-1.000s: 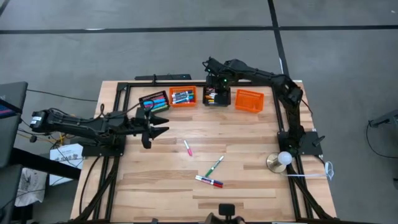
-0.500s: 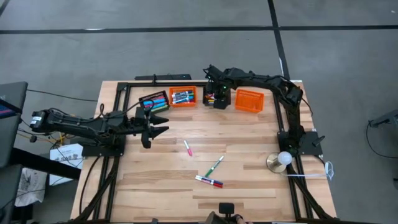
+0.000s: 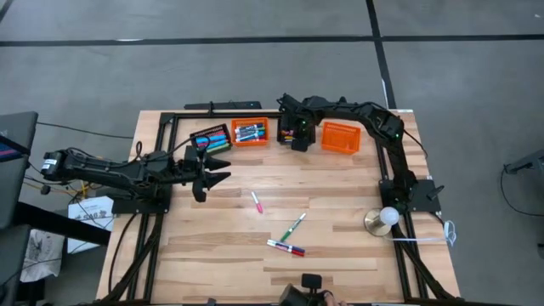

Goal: Pick & Place Markers
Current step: Put the right pink mini highlighter pen into the right black bin, then put the pink mini highlighter pen into the black bin

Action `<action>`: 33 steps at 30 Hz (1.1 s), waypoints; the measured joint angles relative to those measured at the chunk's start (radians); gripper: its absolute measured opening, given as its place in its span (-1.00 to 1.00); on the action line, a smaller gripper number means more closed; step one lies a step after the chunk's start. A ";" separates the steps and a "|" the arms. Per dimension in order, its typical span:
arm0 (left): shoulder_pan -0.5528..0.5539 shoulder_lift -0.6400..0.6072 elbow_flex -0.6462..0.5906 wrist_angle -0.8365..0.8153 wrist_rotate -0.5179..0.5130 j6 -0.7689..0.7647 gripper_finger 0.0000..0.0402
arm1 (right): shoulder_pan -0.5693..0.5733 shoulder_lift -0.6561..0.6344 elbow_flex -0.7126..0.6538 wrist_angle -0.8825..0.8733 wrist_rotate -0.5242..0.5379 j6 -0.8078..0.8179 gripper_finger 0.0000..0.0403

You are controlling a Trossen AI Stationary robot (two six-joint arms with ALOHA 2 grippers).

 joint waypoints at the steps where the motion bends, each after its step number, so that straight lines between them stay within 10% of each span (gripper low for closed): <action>1: 0.000 0.000 0.000 0.000 0.000 0.000 -0.05 | 0.000 0.000 0.000 0.000 -0.003 0.001 -0.74; 16: 0.000 0.000 0.000 0.002 0.000 0.000 -0.05 | 0.004 -0.006 0.022 -0.039 -0.029 0.011 -0.37; 27: 0.000 0.000 0.000 0.002 0.000 0.000 -0.05 | 0.030 -0.006 0.303 -0.262 0.032 0.020 0.04; 33: 0.000 0.000 0.000 0.001 0.000 0.004 -0.05 | 0.107 -0.008 0.493 -0.497 -0.186 0.210 0.08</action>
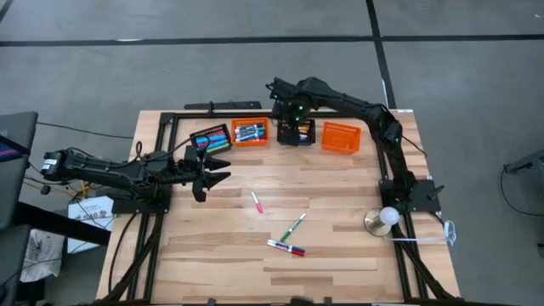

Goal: Pick & Place Markers
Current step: Put the pink mini highlighter pen into the black bin

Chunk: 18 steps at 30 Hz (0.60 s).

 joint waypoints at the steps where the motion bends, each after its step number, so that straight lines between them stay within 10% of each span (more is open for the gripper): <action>1: 0.000 0.000 0.000 -0.001 0.000 0.005 -0.05 | 0.020 0.000 0.020 -0.019 -0.061 0.021 0.08; 18: 0.000 -0.054 0.000 -0.167 0.187 -0.004 -0.05 | 0.389 0.005 0.049 0.096 -0.151 0.229 -0.07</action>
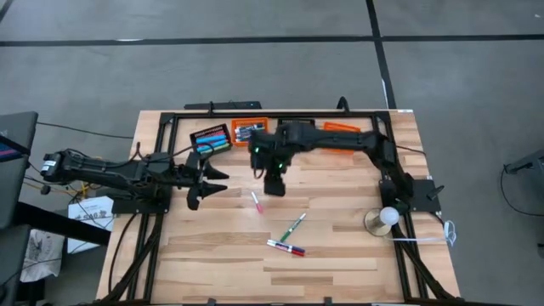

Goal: Pick & Place Markers
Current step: Put the pink mini highlighter pen into the black bin

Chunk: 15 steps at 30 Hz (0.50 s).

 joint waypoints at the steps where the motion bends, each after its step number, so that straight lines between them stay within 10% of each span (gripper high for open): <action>1: 0.000 -0.007 0.000 -0.011 0.005 0.000 -0.05 | 0.016 0.003 -0.006 0.042 0.000 0.026 -0.08; 15: 0.000 -0.195 0.000 -0.086 0.061 -0.001 -0.05 | 0.125 0.048 -0.124 0.317 0.214 0.565 -0.04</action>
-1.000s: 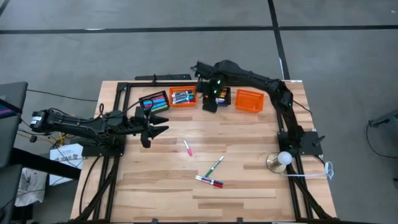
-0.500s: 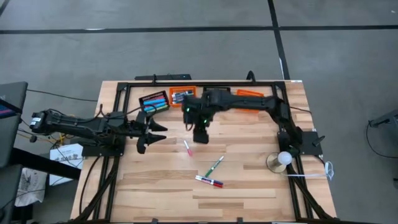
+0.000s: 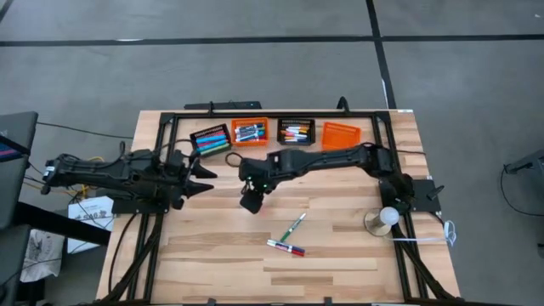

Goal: Pick & Place Markers
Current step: Put the pink mini highlighter pen into the black bin

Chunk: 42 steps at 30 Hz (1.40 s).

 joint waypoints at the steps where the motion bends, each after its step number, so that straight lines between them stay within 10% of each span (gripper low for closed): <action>1: 0.000 -0.010 0.000 0.000 0.000 0.000 -0.05 | 0.001 0.021 0.000 0.015 -0.002 0.012 -0.02; 42: 0.000 -0.040 0.000 0.008 0.000 0.000 -0.05 | -0.020 0.253 -0.002 -0.011 0.079 0.027 -0.22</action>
